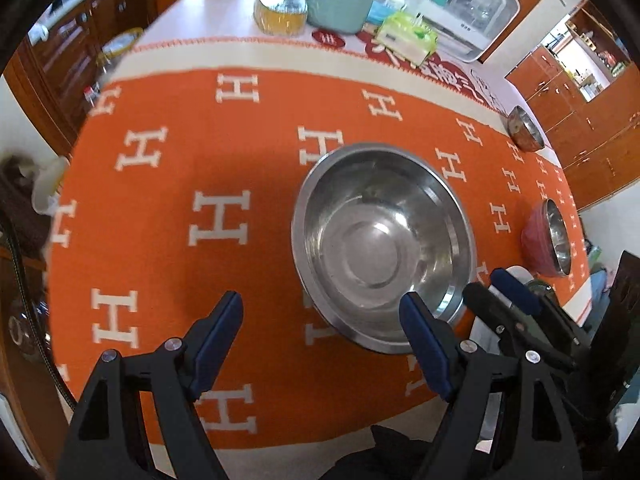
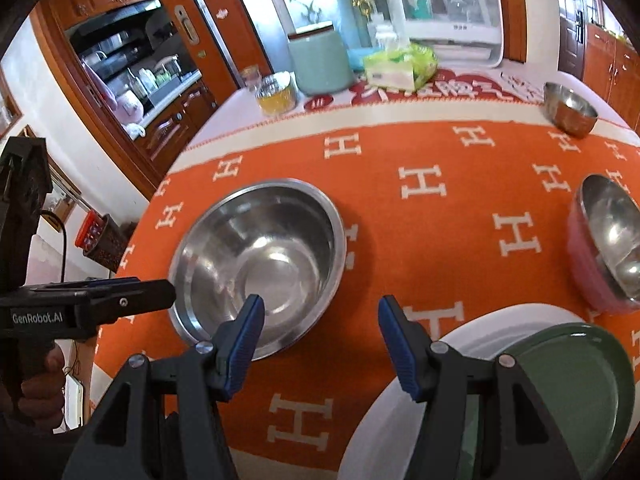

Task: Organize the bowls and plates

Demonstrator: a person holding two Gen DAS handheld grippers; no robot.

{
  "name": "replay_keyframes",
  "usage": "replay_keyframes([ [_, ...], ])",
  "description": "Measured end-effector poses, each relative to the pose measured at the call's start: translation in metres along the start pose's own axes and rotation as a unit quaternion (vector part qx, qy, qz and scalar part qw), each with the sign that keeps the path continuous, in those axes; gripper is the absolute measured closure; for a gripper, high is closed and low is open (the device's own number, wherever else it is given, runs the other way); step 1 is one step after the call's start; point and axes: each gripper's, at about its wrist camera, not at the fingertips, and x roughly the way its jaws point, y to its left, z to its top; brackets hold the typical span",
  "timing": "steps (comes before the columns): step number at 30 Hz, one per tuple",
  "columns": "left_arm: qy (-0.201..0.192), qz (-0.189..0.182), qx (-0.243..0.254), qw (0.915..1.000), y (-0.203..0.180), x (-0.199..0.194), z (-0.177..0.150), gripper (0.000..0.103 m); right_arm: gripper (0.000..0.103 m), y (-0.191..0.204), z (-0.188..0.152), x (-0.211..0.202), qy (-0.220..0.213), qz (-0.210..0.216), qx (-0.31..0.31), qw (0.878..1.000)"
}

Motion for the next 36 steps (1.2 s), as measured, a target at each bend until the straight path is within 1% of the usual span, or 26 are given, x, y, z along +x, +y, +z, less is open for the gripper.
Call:
replay_keyframes([
  [2, 0.017, -0.007, -0.003, 0.9998, 0.002, 0.011, 0.003, 0.024, 0.044, 0.001, 0.000, 0.005, 0.010, -0.003, -0.001, 1.000],
  [5, 0.043, -0.009, 0.001, 0.9991, 0.001, 0.026, 0.005, 0.024, 0.044, 0.005, 0.000, 0.010, 0.020, -0.004, -0.005, 1.000],
  [11, 0.073, -0.016, 0.015, 0.9971, -0.003, 0.047, 0.009, 0.026, 0.044, 0.012, 0.000, 0.025, 0.042, -0.006, -0.017, 0.999],
  [14, 0.083, -0.021, 0.014, 0.9962, -0.003, 0.055, 0.011, 0.034, 0.044, 0.016, 0.000, 0.030, 0.047, -0.008, -0.027, 0.999],
  [16, 0.086, -0.023, 0.014, 0.9959, -0.003, 0.059, 0.013, 0.037, 0.049, 0.018, 0.001, 0.032, 0.048, -0.008, -0.034, 0.998],
  [18, 0.083, -0.022, 0.016, 0.9962, -0.003, 0.061, 0.015, 0.040, 0.051, 0.021, 0.001, 0.034, 0.052, -0.009, -0.041, 0.998],
  [20, 0.080, -0.025, 0.019, 0.9963, -0.004, 0.063, 0.018, 0.048, 0.054, 0.025, 0.001, 0.037, 0.055, -0.009, -0.052, 0.997],
  [21, 0.079, -0.024, 0.022, 0.9963, -0.005, 0.064, 0.019, 0.055, 0.058, 0.028, 0.001, 0.038, 0.055, -0.008, -0.060, 0.997],
  [22, 0.078, -0.022, 0.025, 0.9965, -0.006, 0.064, 0.020, 0.060, 0.060, 0.030, 0.002, 0.039, 0.055, -0.010, -0.065, 0.996],
  [24, 0.077, -0.020, 0.029, 0.9964, -0.008, 0.067, 0.024, 0.064, 0.060, 0.032, 0.003, 0.041, 0.054, -0.015, -0.070, 0.996],
  [25, 0.076, -0.024, 0.029, 0.9964, -0.008, 0.067, 0.025, 0.070, 0.060, 0.031, 0.003, 0.042, 0.054, -0.015, -0.069, 0.996],
  [27, 0.077, -0.026, 0.027, 0.9963, -0.009, 0.070, 0.027, 0.076, 0.062, 0.031, 0.003, 0.043, 0.056, -0.013, -0.067, 0.996],
  [30, 0.075, -0.025, 0.028, 0.9965, -0.009, 0.071, 0.028, 0.078, 0.063, 0.029, 0.003, 0.043, 0.054, -0.014, -0.065, 0.996],
  [36, 0.077, -0.013, 0.041, 0.9961, -0.011, 0.071, 0.025, 0.079, 0.065, 0.029, 0.003, 0.041, 0.050, -0.015, -0.063, 0.997],
])
